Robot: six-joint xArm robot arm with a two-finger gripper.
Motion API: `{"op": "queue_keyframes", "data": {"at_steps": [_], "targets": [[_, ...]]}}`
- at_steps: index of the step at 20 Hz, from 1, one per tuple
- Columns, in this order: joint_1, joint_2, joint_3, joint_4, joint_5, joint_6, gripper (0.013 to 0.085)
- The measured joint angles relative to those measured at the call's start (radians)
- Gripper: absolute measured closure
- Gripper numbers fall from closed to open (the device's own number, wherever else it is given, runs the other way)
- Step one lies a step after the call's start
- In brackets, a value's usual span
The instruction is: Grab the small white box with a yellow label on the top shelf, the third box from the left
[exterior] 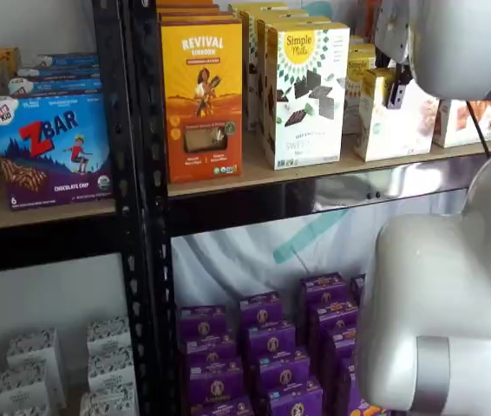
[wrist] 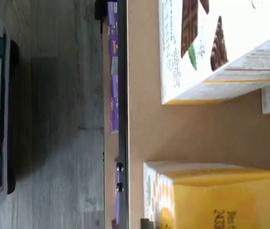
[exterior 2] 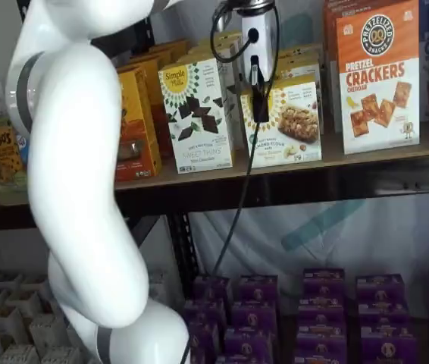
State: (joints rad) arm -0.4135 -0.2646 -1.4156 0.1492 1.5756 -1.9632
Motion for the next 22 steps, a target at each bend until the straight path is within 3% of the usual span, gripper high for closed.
{"op": "queue_keyframes", "data": {"at_steps": [4, 18, 19, 22], "targets": [[-0.001, -0.002, 0.002, 0.004, -0.002, 0.000, 0.0610], [-0.008, -0.005, 0.005, 0.003, 0.001, -0.007, 0.0610], [-0.009, -0.006, 0.006, 0.003, 0.001, -0.008, 0.0650], [-0.011, -0.003, -0.002, -0.003, 0.015, -0.010, 0.0650]]}}
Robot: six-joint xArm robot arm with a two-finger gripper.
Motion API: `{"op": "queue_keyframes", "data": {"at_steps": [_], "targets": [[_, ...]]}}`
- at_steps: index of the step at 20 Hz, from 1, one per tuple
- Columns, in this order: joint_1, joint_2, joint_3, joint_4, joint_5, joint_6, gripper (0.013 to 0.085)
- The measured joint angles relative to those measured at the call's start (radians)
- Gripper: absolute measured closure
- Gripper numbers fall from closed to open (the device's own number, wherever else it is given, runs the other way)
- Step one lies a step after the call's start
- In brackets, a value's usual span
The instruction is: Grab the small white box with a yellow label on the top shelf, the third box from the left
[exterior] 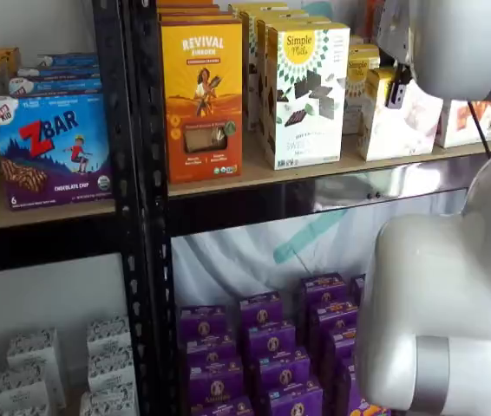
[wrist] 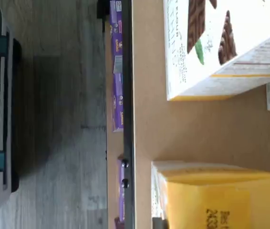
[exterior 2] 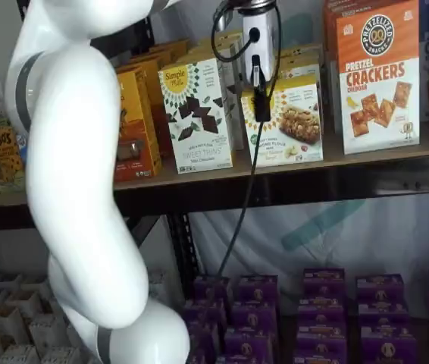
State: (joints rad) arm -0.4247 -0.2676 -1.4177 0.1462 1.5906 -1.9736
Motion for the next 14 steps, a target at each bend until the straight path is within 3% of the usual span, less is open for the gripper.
{"op": "queue_keyframes", "data": {"at_steps": [14], "targets": [[-0.002, -0.087, 0.019, -0.021, 0.169, 0.007, 0.0650]]}}
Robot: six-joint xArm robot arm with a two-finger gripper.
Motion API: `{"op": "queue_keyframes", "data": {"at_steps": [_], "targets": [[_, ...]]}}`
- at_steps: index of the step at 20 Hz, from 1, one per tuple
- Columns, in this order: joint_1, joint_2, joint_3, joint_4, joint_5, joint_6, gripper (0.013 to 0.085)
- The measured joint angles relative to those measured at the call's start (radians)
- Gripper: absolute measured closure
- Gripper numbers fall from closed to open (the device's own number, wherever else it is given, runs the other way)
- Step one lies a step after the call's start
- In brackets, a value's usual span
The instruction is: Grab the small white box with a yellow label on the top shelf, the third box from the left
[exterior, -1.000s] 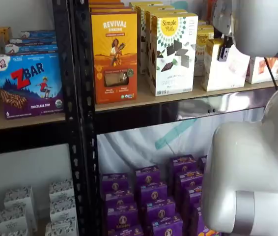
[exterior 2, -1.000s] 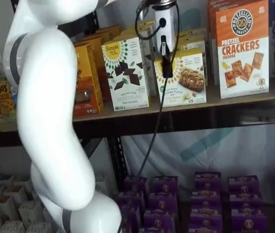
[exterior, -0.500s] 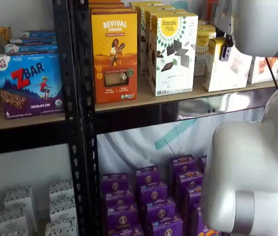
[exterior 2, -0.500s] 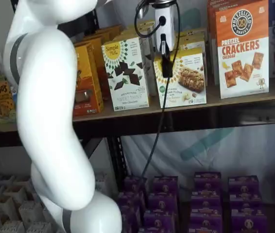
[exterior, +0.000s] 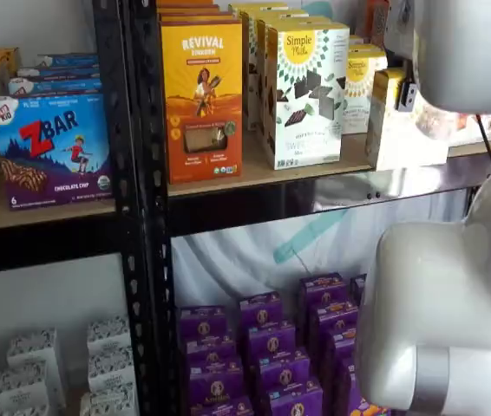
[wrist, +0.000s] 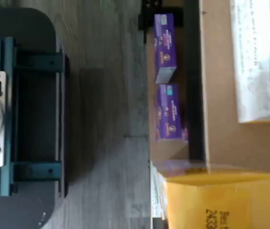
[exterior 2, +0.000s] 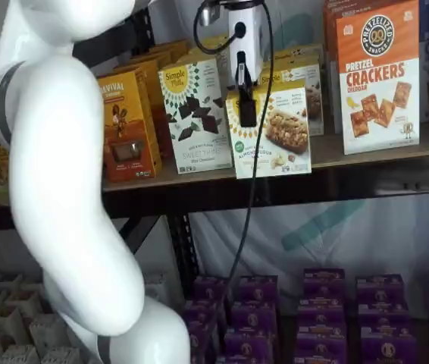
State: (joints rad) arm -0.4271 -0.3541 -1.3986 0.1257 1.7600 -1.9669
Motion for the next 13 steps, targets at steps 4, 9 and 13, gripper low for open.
{"op": "queue_keyframes", "data": {"at_steps": [4, 9, 13], "targets": [[-0.004, -0.041, 0.022, 0.008, 0.047, 0.001, 0.0650], [0.006, -0.115, 0.082, -0.010, 0.063, 0.007, 0.0650], [0.004, -0.160, 0.125, -0.011, 0.065, 0.006, 0.0650]]}}
